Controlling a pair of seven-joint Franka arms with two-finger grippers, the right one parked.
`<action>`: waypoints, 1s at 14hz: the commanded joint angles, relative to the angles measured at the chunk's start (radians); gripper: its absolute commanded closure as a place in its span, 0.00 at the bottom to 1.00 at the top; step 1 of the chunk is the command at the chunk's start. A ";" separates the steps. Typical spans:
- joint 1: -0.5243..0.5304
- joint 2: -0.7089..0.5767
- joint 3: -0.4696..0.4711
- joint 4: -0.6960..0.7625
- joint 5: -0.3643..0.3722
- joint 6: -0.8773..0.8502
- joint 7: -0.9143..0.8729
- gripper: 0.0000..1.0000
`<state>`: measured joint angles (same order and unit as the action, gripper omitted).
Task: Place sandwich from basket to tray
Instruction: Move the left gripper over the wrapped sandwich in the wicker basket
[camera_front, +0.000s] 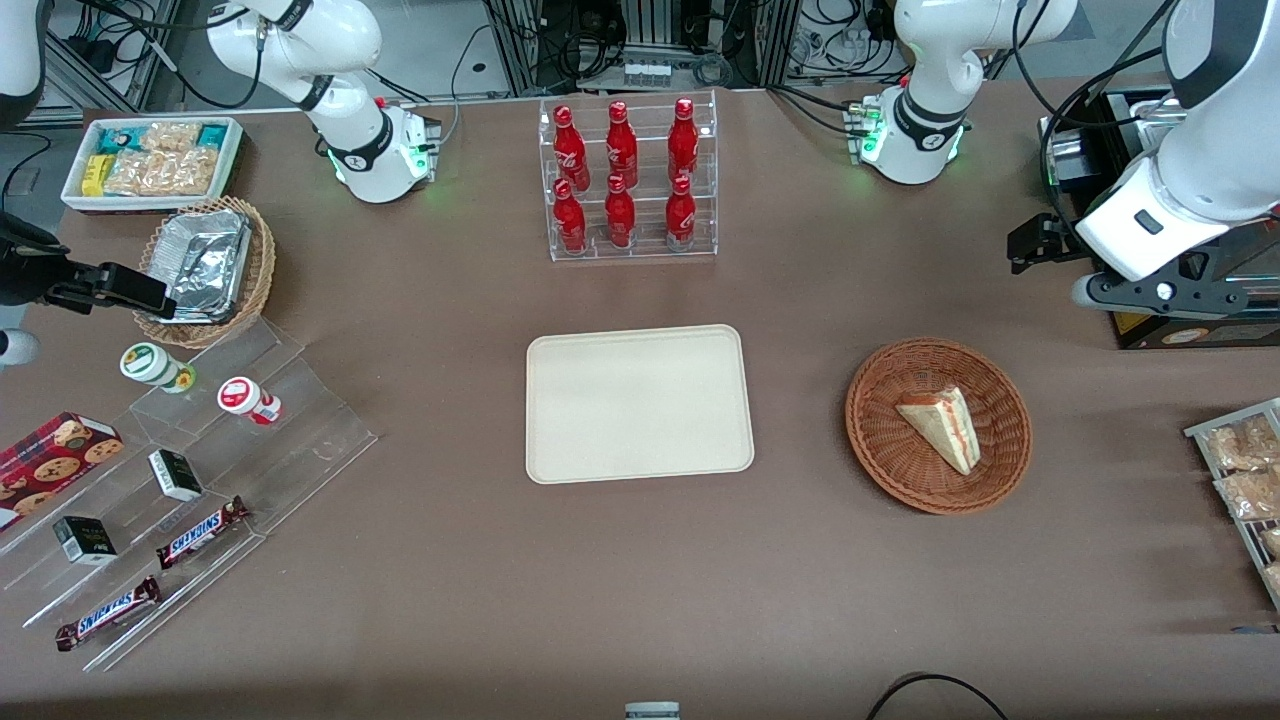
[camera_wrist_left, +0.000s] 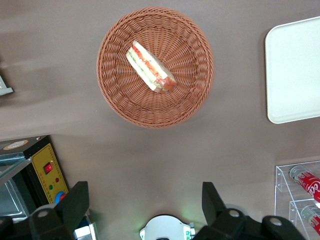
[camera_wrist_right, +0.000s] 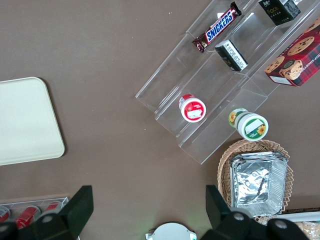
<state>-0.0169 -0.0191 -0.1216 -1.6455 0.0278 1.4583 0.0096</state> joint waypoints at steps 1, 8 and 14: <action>0.002 -0.005 0.000 0.004 -0.008 -0.003 0.007 0.00; 0.002 0.027 0.002 -0.169 0.000 0.206 0.007 0.00; 0.040 0.131 0.008 -0.273 0.001 0.384 0.001 0.00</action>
<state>0.0089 0.1051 -0.1087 -1.8884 0.0284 1.7892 0.0095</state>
